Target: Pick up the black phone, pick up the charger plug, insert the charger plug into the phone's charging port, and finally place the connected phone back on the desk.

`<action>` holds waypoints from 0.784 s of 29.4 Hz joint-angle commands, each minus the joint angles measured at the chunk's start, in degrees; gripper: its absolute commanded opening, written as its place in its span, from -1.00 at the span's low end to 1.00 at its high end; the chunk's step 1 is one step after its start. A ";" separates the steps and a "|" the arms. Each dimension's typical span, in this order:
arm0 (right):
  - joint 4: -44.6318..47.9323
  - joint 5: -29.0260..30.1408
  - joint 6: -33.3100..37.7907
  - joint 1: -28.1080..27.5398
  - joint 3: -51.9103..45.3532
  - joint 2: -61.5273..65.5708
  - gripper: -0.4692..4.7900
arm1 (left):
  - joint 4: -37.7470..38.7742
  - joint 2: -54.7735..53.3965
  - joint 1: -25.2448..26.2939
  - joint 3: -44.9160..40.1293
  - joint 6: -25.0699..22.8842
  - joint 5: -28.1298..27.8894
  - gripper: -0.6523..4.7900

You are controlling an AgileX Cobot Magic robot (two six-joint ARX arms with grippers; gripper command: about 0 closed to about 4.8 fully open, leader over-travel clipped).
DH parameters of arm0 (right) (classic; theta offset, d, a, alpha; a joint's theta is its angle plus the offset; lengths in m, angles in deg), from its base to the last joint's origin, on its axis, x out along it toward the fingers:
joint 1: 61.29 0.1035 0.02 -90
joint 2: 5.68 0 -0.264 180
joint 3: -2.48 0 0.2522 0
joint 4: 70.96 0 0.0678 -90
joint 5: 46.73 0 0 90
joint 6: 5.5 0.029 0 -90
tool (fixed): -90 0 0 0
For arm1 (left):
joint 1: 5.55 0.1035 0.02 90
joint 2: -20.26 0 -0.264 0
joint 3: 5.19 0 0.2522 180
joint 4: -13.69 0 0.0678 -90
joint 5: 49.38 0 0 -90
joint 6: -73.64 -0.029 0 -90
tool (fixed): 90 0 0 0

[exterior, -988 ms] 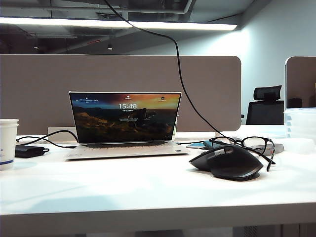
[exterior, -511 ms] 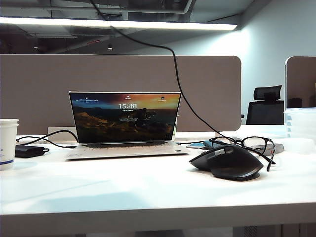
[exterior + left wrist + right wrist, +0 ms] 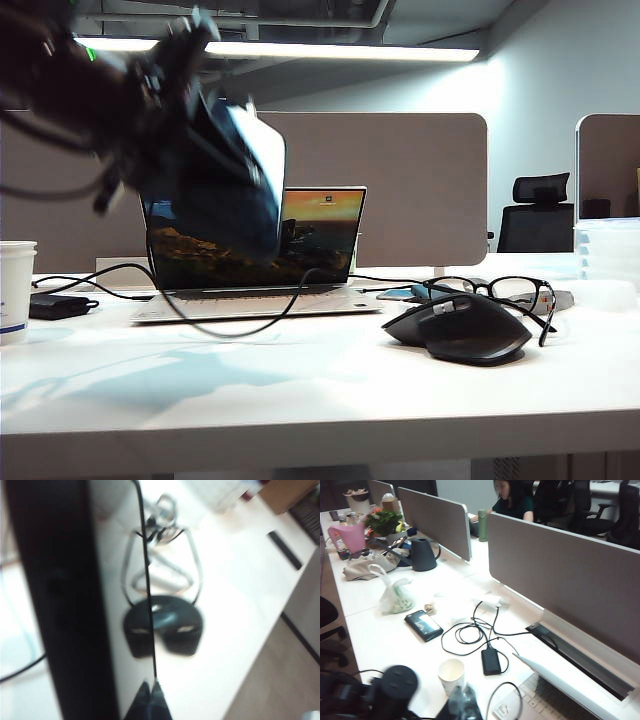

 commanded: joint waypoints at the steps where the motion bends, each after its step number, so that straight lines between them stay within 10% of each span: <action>1: -0.13 0.17 -0.13 0.02 0.15 -0.31 -0.84 | -1.66 -4.66 0.04 0.39 2.80 0.20 -0.78; 17: -0.59 0.17 -0.13 0.02 0.13 -0.28 -0.84 | -2.08 -15.87 0.04 2.86 7.63 0.83 -0.77; 23: -1.62 -0.04 -0.15 0.00 0.13 -0.28 -0.84 | -1.29 -15.80 0.04 2.86 7.19 -0.44 -0.19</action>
